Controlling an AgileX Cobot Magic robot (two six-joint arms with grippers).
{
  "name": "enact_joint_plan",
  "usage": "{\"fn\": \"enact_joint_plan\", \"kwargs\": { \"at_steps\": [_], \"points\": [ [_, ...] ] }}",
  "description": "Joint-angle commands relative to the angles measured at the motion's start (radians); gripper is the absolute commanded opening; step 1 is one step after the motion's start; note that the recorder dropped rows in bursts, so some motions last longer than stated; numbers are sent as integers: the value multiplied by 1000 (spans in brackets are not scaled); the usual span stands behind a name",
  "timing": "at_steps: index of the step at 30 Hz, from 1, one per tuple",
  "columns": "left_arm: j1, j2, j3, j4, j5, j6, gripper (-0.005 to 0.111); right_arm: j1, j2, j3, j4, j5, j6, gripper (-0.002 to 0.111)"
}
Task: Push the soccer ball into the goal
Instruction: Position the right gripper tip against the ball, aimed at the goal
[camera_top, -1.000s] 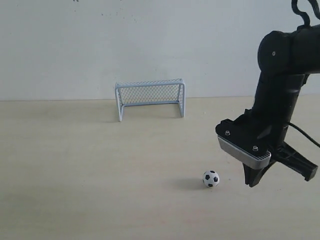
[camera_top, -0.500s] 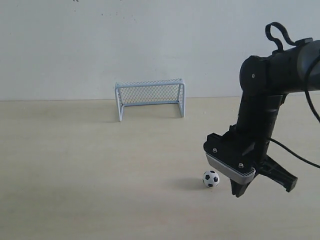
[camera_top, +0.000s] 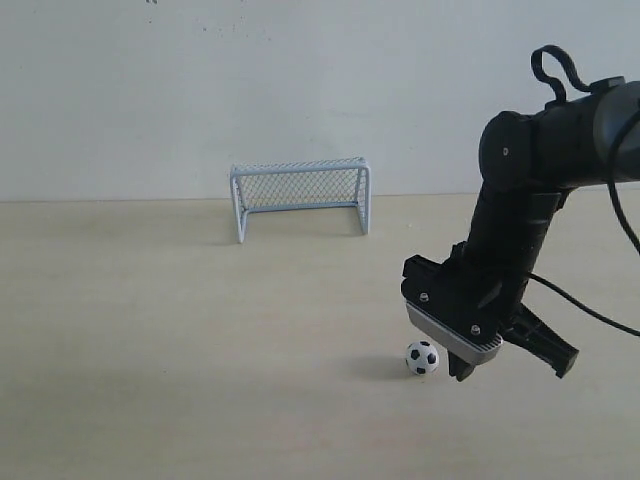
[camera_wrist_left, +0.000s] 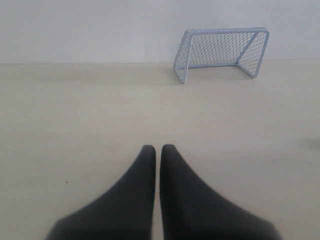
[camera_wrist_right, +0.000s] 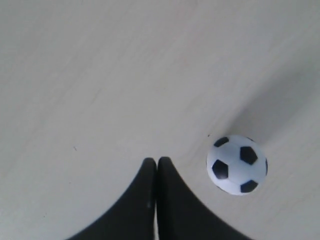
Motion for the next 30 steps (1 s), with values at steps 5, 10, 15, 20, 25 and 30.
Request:
{"fn": "enact_joint_plan", "kwargs": {
  "at_steps": [5,10,15,20,25,30],
  "points": [
    [0,-4,4,-8,0,5,4,0,43,0,-6,4,-9,0],
    [0,-4,4,-8,0,5,4,0,54,0,-6,-42,-10,0],
    [0,-4,4,-8,0,5,4,0,54,0,-6,-58,-18,0],
    [0,-4,4,-8,0,5,4,0,54,0,-6,-32,-16,0],
    [0,-4,4,-8,0,5,4,0,54,0,-48,47,-7,0],
    [0,-4,4,-8,0,5,4,0,54,0,-76,81,23,0]
  ]
}}
